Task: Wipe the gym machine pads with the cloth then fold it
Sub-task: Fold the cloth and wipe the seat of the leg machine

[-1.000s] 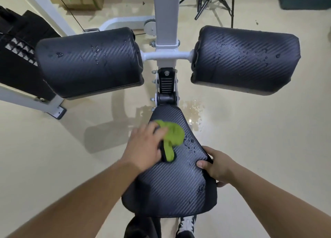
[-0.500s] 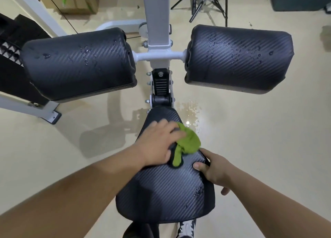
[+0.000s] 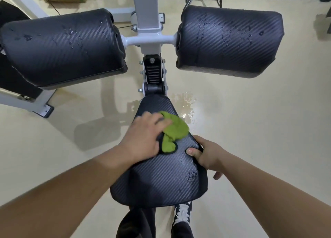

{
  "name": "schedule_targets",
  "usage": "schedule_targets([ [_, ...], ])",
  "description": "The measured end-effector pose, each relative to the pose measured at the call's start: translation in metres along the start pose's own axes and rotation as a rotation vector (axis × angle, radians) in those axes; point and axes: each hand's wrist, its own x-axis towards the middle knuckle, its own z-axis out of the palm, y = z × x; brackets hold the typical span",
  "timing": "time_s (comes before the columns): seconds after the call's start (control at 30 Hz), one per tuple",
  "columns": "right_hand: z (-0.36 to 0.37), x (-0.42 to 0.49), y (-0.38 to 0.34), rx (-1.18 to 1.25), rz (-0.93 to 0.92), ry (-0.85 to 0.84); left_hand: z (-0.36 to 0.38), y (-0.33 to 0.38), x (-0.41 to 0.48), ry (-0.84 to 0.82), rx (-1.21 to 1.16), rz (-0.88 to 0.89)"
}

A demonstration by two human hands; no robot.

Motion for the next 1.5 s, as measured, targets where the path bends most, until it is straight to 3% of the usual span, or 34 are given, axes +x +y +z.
schedule_targets([
  [0.1, 0.002, -0.001, 0.002, 0.013, -0.030, 0.015, 0.001, 0.025, 0.007, 0.063, -0.098, -0.391],
  [0.2, 0.006, -0.008, 0.003, 0.120, -0.045, 0.016, 0.013, 0.076, -0.007, 0.113, -0.126, -0.507],
  [0.37, -0.008, -0.034, 0.022, 0.522, 0.000, -0.148, 0.032, 0.145, -0.046, 0.056, -0.168, -0.395],
  [0.5, 0.003, -0.045, 0.035, 0.581, 0.034, 0.048, 0.038, 0.168, -0.090, -0.028, -0.152, -0.152],
  [0.6, 0.007, -0.048, 0.032, 0.427, -0.098, 0.151, 0.027, 0.138, -0.135, -0.083, -0.121, -0.016],
  [0.67, 0.008, -0.051, 0.024, 0.167, -0.224, 0.146, 0.018, 0.096, -0.155, -0.012, -0.049, -0.085],
  [0.77, 0.011, -0.049, 0.003, -0.302, -0.216, 0.216, 0.007, 0.030, -0.165, 0.118, -0.001, -0.488],
  [0.87, 0.008, -0.047, -0.021, -0.473, -0.118, 0.273, 0.009, 0.037, -0.150, 0.202, -0.160, -0.897],
  [0.9, 0.007, -0.045, -0.028, -0.494, -0.105, 0.263, 0.012, 0.054, -0.148, 0.206, -0.158, -0.899],
  [1.0, 0.003, -0.037, -0.047, -0.426, -0.185, 0.233, 0.021, 0.100, -0.155, 0.178, -0.089, -0.657],
  [1.1, 0.006, -0.019, -0.078, -0.264, -0.234, 0.160, 0.021, 0.080, -0.158, 0.173, -0.082, -0.599],
  [1.17, 0.012, -0.011, -0.093, -0.374, -0.179, 0.139, 0.018, 0.053, -0.149, 0.133, -0.031, -0.541],
  [1.27, 0.023, 0.001, -0.104, -0.584, -0.116, 0.204, 0.011, 0.005, -0.111, 0.122, -0.044, -0.586],
  [1.37, 0.023, 0.005, -0.109, -0.597, -0.086, 0.211, 0.002, -0.025, -0.051, 0.186, -0.189, -0.655],
  [1.5, 0.025, 0.012, -0.109, -0.558, -0.061, 0.212, -0.002, -0.048, 0.044, 0.147, -0.393, -0.631],
])
